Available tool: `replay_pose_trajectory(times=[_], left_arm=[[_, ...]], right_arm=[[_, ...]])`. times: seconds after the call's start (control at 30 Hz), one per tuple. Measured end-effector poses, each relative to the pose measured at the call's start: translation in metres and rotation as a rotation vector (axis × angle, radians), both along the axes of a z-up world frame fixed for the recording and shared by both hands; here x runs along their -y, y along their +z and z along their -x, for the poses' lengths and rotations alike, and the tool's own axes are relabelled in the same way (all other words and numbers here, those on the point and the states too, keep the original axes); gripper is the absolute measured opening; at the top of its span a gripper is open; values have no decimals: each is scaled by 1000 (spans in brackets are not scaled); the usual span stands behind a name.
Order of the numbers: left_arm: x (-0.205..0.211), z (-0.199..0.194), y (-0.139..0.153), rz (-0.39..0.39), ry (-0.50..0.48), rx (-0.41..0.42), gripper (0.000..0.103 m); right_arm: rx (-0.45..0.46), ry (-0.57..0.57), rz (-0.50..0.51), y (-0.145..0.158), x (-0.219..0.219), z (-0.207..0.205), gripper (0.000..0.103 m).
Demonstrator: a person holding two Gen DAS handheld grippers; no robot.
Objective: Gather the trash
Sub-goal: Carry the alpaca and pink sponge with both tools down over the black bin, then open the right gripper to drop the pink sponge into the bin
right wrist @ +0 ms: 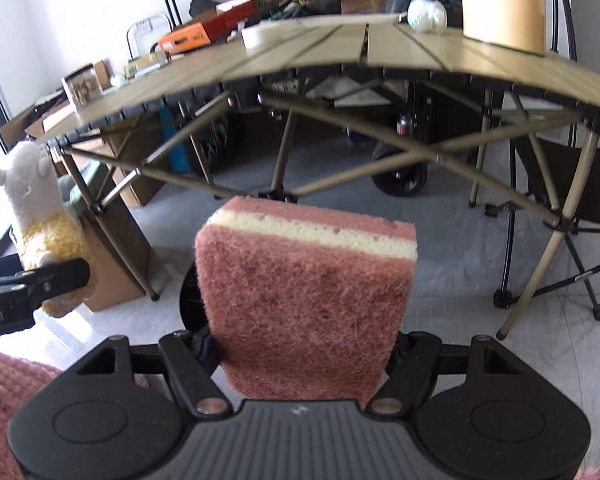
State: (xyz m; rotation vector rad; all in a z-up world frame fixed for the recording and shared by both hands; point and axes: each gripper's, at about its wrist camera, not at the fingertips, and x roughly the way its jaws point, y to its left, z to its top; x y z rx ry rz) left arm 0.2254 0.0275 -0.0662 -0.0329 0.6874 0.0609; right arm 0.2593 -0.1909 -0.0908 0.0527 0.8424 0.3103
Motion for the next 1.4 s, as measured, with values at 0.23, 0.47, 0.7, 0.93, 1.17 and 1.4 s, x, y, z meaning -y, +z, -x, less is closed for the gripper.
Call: replay_pose_trajectory(times=[0.23,0.47,0.7,0.93,1.17,1.4], left_arm=[[-14,-14,-24,29,12,-56,88],[-22,-22,-32,31,29,-75,88],[-34,-30,-37,39,58,-93,88],[-46,-38,-42,39,99,-107,88],[-56,-52,-49,32,136,-120,88],[-65,-65,-58,41,181,-143,88]], right_arm=[[-53,0,19,-19,-3,-6,72],[-84,2,39,-27,-10,-18,72],[-77,49,72,-27,-34,-39,72],[-103,80,93,-32,-66,-72,72],[-157,84,103,-45,-88,-104,72],[-215,77,119,-64,-101,-126,72]])
